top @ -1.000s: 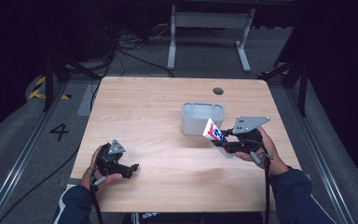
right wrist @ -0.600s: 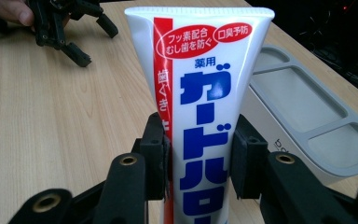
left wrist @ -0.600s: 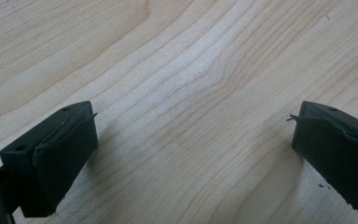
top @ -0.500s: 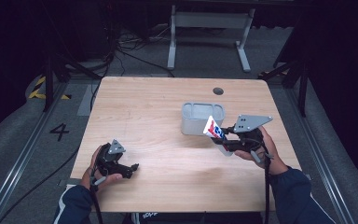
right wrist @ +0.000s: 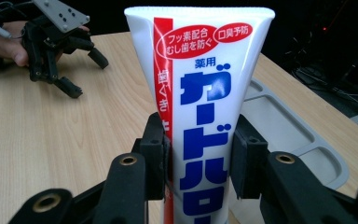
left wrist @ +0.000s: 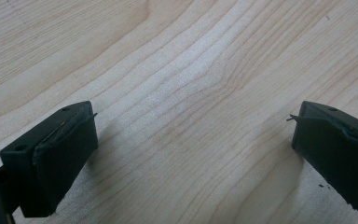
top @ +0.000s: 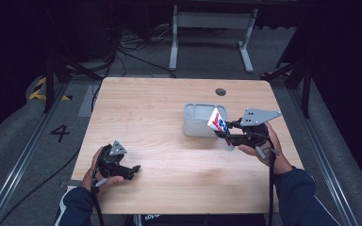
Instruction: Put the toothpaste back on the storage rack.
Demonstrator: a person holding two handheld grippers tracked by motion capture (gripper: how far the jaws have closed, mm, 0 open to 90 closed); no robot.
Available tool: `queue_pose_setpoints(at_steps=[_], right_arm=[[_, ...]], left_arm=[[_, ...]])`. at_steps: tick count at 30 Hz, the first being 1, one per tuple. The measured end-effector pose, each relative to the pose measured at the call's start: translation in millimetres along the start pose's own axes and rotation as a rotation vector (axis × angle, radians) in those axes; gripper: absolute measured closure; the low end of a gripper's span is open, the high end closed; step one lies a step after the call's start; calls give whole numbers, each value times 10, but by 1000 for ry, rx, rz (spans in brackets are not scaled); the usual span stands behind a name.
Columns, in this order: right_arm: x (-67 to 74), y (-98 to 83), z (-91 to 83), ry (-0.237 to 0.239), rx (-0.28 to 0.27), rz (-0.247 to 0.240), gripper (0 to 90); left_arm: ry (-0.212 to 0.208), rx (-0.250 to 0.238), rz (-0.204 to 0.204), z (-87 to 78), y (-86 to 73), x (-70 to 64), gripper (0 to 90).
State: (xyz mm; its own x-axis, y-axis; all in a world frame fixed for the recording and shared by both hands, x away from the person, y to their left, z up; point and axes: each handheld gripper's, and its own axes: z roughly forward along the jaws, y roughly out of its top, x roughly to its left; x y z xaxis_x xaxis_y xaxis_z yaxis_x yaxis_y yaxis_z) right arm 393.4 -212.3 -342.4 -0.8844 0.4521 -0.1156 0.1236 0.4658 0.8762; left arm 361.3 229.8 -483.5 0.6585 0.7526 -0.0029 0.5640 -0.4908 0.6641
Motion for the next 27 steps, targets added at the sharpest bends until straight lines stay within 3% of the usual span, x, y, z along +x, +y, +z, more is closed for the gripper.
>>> queue_pose_setpoints(at_steps=[27], right_arm=[[-147,313,48,-28,-99,-4,642]], left_arm=[[-1,-1,0,1,0,0,6]])
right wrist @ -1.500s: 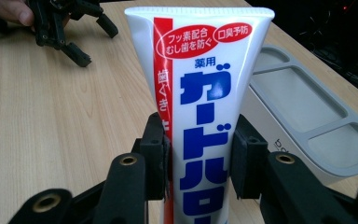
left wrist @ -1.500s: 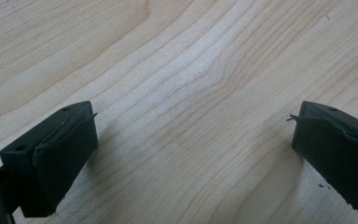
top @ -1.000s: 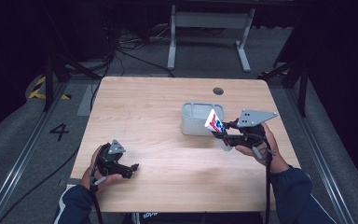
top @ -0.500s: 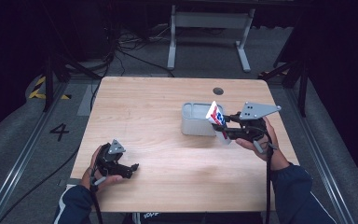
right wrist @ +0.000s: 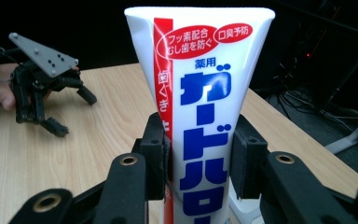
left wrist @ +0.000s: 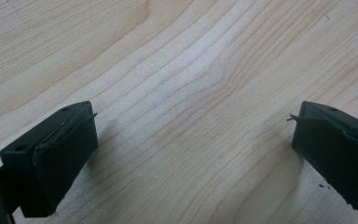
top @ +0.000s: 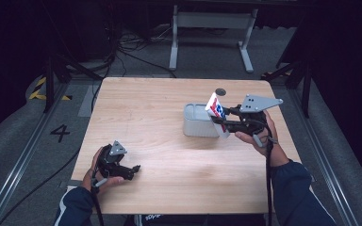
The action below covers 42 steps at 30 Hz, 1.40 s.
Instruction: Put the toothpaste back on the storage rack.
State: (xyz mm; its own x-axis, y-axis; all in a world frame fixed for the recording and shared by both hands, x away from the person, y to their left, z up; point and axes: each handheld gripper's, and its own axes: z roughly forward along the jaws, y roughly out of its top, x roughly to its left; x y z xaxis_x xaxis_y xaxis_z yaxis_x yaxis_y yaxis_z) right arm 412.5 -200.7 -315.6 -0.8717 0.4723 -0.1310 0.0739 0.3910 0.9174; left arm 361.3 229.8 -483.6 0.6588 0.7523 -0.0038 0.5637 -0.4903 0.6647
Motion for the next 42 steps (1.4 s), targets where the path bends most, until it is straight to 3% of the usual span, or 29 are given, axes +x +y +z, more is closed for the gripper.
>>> queue_pose_setpoints(at_steps=[9,24,42], right_arm=[[-86,47,114,-30,-5,10,642],[-296,99,277,-51,-35,63,640],[-441,102,503,-66,-38,98,639]], left_arm=[[0,0,-2,0,0,-1,6],[0,0,0,0,0,0,6],[0,2,-2,-2,0,-1,6]])
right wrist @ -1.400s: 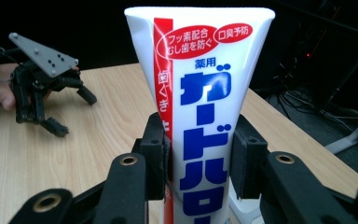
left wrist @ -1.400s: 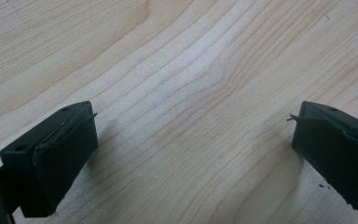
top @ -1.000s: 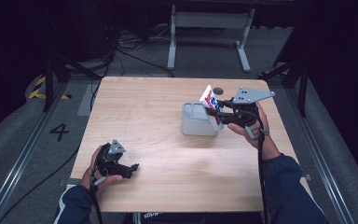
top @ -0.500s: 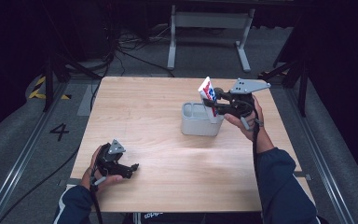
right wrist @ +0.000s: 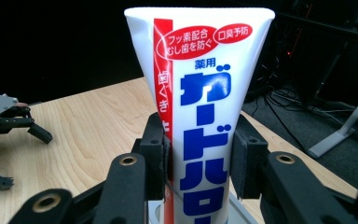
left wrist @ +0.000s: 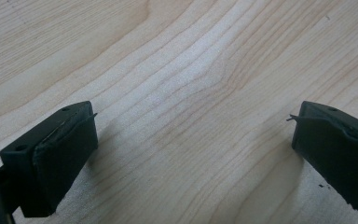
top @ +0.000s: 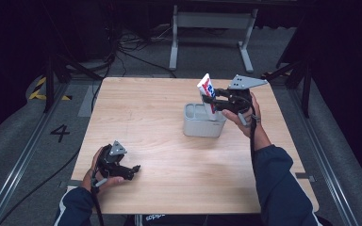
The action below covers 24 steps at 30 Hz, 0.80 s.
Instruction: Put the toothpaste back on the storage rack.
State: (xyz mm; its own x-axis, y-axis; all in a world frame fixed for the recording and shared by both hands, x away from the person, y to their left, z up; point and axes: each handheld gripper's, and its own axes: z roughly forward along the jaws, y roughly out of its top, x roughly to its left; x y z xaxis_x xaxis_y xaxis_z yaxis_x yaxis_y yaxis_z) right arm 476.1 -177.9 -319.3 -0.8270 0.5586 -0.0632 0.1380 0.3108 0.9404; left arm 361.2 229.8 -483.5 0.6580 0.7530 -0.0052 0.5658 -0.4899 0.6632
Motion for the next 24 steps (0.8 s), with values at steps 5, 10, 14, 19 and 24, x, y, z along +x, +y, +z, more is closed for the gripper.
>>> queue_pose_setpoints(at_steps=[5,10,14,19,24], right_arm=[[-21,-8,79,3,-6,11,639],[-41,-38,158,1,-4,18,639],[-62,-65,201,-3,-1,26,638],[-106,-101,229,-7,3,39,638],[-151,-148,248,-9,4,56,637]], left_arm=[[1,0,1,-1,0,0,6],[2,-2,-5,-2,-2,-5,7],[2,-2,-7,-2,-2,-6,7],[1,-2,-3,-2,-2,-4,7],[2,-1,-3,-4,-3,-4,7]])
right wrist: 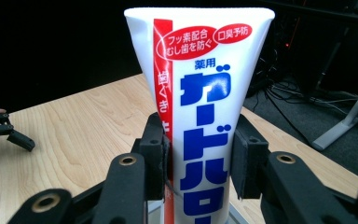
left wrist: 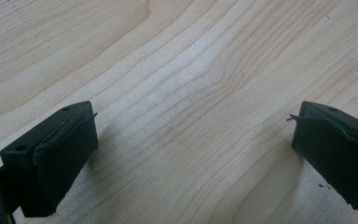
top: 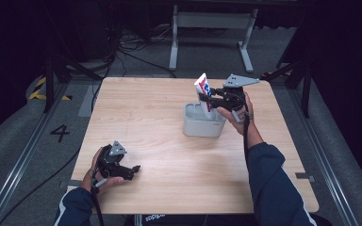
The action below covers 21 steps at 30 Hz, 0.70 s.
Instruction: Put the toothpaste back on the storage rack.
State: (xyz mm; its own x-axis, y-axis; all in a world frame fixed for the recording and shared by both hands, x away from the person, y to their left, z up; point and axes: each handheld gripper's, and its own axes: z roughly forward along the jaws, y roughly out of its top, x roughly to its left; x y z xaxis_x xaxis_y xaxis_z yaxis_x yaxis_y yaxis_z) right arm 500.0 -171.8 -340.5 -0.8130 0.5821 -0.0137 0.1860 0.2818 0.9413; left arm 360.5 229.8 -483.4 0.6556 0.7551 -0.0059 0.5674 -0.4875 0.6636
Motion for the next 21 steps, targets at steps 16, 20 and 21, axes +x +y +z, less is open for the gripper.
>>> queue_pose_setpoints(at_steps=[16,20,21], right_arm=[[-32,-164,12,5,70,-19,629],[-21,-182,-10,6,93,-36,626],[-19,-188,-13,6,97,-39,625]], left_arm=[[1,-2,0,1,-1,0,7],[1,-3,0,2,-1,0,7],[1,-3,0,2,-1,-1,7]])
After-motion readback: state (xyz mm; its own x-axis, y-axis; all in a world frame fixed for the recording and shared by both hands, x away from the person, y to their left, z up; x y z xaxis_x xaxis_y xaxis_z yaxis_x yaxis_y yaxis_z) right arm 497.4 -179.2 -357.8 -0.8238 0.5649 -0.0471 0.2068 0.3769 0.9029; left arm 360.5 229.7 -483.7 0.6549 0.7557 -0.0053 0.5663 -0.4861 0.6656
